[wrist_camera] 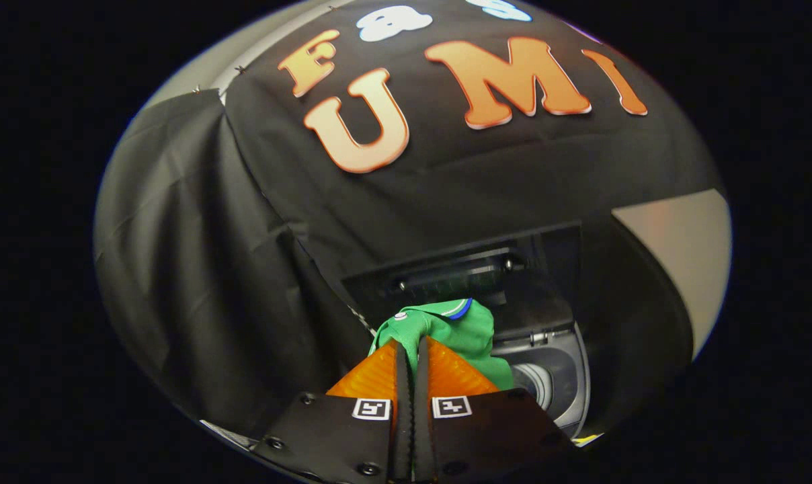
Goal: Put the clothes into the washing machine and then close the washing machine lid.
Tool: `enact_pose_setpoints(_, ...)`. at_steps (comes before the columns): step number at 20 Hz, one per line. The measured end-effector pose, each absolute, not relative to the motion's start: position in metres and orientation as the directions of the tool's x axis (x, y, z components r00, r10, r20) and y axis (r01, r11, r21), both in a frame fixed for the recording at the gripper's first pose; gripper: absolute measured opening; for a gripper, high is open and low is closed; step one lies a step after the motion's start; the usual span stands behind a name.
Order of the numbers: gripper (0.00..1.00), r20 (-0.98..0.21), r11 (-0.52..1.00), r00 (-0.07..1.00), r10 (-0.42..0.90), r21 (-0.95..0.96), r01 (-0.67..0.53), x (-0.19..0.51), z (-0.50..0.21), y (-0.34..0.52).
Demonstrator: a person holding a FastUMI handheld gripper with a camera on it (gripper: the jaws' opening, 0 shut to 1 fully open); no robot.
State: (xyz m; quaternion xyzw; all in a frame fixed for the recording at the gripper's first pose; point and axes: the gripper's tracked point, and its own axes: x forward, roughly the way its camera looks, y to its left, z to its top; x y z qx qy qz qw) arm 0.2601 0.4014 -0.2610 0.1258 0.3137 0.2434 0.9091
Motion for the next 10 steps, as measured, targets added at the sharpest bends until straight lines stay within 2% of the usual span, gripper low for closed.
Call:
enact_pose_setpoints(5, 0.09, -0.624, 0.891, 0.638, 0.452, 0.349, -0.290, 0.279, -0.349, 0.428)
enact_pose_setpoints(10, 0.09, -0.717, 0.914, 0.568, 0.404, 0.303, -0.269, 0.272, -0.403, 0.425)
